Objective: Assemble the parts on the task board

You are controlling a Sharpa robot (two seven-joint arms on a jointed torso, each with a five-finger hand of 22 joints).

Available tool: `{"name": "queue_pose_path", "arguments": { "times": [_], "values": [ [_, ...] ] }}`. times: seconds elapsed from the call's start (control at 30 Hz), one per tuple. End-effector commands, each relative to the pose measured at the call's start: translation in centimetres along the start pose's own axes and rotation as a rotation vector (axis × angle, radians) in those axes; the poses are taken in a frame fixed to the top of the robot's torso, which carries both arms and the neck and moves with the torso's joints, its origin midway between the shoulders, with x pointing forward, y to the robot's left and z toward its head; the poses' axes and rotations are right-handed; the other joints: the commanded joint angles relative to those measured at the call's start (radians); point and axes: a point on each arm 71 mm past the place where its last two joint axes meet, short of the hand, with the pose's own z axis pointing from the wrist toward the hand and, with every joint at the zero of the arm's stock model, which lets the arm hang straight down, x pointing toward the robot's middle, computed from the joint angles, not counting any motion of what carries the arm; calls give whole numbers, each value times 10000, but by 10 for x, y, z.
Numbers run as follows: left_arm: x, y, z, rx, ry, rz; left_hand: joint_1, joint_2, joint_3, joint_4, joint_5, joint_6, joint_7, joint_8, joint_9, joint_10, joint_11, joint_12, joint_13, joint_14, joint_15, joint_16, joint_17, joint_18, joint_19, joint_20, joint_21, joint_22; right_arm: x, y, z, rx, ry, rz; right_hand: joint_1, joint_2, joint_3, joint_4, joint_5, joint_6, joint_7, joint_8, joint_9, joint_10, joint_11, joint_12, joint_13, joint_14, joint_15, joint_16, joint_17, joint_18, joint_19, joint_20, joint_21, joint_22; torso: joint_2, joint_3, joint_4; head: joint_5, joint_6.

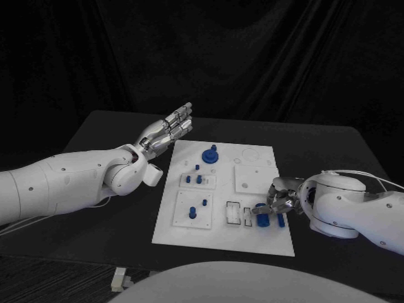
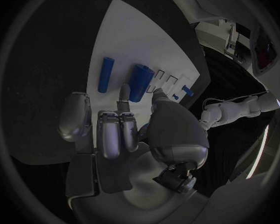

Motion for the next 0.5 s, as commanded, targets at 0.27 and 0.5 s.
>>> {"name": "queue_pose_path", "arguments": {
  "times": [0.27,0.5],
  "values": [
    [3,0,0,109,300,-228,153,-11,98,-3,35,54,190,59,24,1,135,-66,-16,-5,73,-36,-16,85,7,155,-33,-14,7,1,6,411,533,-366,1024,200,628,-578,1101,-115,-5,18,203,1058,-8,25,2628,1049,69,26,2632,18,70,89,-278,1570,-1,0,-22,28,-2],
    [4,0,1,57,390,-298,173,-20,113,-6,40,69,271,64,27,1,147,-66,-16,-5,142,-36,-16,86,7,212,-33,-14,10,0,8,506,681,-436,1771,413,1022,-1204,2704,-227,-50,33,310,1058,-43,25,2628,1049,27,26,2632,28,65,56,-350,1557,-9,-1,2,36,-2]
  ]
}}
